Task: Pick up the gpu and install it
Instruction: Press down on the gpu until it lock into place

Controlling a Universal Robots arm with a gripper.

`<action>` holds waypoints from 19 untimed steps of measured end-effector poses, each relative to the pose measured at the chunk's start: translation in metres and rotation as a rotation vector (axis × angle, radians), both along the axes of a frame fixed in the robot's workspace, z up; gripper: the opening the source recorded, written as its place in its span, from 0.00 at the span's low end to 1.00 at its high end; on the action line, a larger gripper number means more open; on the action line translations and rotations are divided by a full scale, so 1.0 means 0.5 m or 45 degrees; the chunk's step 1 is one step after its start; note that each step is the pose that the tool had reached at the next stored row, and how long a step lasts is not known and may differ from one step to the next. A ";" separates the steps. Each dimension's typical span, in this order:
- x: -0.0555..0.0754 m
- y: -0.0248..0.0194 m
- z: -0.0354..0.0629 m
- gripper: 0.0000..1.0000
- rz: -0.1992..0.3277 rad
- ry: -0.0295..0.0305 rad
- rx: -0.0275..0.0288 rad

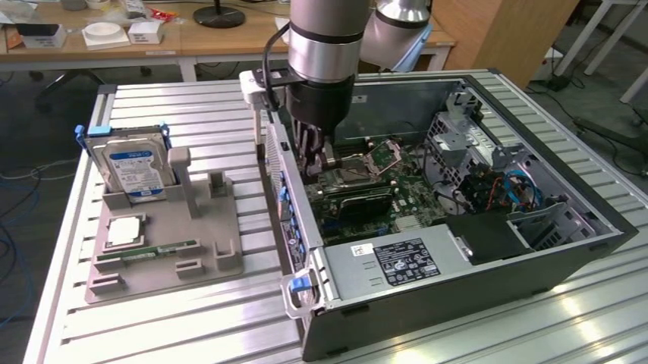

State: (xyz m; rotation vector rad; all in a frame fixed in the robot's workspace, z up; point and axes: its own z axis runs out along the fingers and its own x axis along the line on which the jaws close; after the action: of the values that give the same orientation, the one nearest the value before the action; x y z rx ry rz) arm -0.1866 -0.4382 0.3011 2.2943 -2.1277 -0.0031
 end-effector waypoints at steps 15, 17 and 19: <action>0.000 -0.0200 0.000 0.10 0.000 0.0002 0.0000; 0.000 -0.0171 0.000 0.10 0.000 0.0003 0.0001; 0.000 -0.0111 0.000 0.10 0.000 0.0003 0.0000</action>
State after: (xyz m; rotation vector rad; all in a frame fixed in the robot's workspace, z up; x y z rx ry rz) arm -0.1865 -0.4438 0.3011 2.2945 -2.1272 -0.0035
